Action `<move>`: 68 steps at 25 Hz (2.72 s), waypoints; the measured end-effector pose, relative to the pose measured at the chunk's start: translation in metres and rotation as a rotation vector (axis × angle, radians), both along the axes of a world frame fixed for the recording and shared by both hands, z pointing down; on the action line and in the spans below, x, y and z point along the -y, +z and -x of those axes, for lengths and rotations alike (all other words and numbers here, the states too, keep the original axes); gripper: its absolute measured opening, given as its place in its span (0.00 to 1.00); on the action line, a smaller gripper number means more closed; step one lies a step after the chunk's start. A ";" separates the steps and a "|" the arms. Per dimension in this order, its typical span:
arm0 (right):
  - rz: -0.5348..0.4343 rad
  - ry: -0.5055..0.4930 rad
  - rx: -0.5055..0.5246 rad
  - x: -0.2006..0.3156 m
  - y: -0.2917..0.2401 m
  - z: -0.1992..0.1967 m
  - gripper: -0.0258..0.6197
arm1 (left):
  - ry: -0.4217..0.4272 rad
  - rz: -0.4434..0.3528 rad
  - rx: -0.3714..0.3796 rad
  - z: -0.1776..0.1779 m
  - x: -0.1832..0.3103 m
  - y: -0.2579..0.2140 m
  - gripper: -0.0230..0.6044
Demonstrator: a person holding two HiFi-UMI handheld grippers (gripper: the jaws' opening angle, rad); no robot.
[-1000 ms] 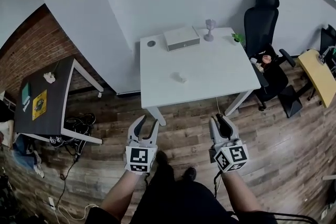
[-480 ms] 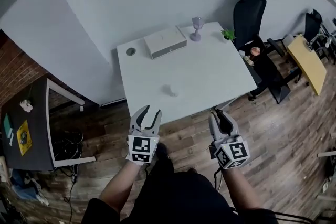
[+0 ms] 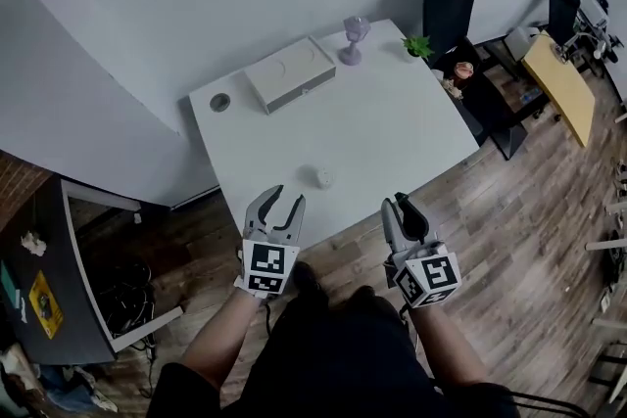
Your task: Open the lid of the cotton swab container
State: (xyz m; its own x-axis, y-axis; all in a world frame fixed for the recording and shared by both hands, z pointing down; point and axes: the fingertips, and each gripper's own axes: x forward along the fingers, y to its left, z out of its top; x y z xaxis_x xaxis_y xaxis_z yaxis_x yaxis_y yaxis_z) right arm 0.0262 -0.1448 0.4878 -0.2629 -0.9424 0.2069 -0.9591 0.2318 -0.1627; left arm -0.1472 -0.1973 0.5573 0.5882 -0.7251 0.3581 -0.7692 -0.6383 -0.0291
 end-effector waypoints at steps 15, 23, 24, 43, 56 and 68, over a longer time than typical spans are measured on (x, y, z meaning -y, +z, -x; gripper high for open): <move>0.071 -0.061 0.077 0.044 0.048 -0.052 0.19 | -0.092 0.247 0.073 -0.068 0.031 0.132 0.43; 0.121 -0.009 0.073 0.040 0.069 -0.106 0.19 | -0.197 0.293 0.111 -0.099 0.053 0.181 0.55; 0.125 -0.001 0.072 0.040 0.071 -0.112 0.19 | -0.214 0.298 0.117 -0.100 0.055 0.186 0.55; 0.126 -0.017 0.062 0.043 0.071 -0.110 0.16 | -0.130 0.284 0.176 -0.098 0.051 0.186 0.43; 0.044 -0.154 0.048 0.047 0.035 -0.062 0.16 | 0.195 0.246 0.151 -0.095 0.014 0.109 0.43; -0.057 -0.599 -0.083 0.052 -0.049 0.007 0.23 | 0.458 0.168 0.153 -0.111 -0.019 0.000 0.43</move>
